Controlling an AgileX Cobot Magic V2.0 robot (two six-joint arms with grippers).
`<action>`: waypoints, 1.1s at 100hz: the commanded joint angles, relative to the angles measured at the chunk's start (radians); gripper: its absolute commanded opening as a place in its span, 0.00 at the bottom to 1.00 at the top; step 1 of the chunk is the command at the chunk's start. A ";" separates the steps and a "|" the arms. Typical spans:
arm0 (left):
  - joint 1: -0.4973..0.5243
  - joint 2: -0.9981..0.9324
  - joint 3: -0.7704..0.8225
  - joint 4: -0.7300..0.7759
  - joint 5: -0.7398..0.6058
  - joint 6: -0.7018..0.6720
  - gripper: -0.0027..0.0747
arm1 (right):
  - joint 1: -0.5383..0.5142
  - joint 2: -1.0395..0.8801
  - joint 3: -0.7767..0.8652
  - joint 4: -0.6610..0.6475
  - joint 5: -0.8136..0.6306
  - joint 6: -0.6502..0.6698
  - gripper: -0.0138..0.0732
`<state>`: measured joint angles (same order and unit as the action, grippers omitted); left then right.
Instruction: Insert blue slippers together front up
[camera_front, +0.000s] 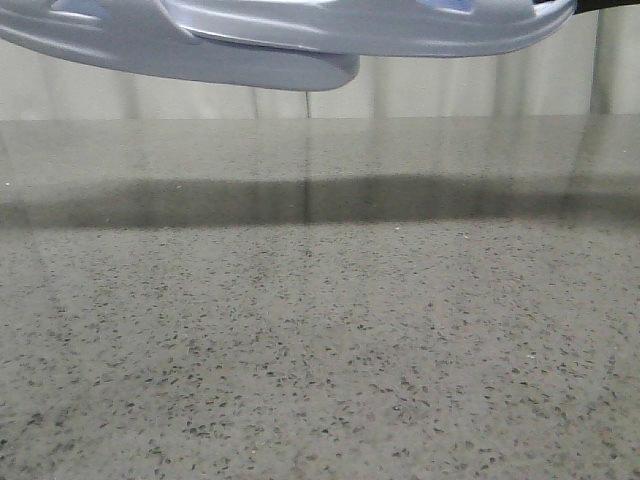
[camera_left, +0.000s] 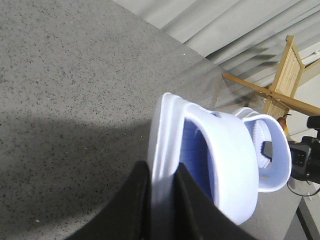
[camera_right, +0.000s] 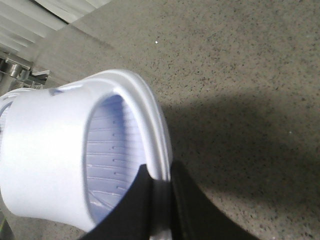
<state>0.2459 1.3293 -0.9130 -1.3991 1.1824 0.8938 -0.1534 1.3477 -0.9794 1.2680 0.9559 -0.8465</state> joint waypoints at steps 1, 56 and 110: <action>0.001 -0.031 -0.029 -0.105 0.084 -0.007 0.05 | 0.013 0.009 -0.035 0.117 -0.002 -0.050 0.06; -0.025 -0.031 -0.029 -0.127 0.084 -0.007 0.05 | 0.205 0.183 -0.047 0.276 -0.015 -0.242 0.05; -0.029 -0.031 -0.029 -0.121 0.084 -0.007 0.05 | 0.300 0.305 -0.200 0.250 0.045 -0.243 0.06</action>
<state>0.2377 1.3293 -0.9130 -1.4330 1.1027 0.8938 0.1158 1.6918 -1.1353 1.4561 0.8623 -1.0628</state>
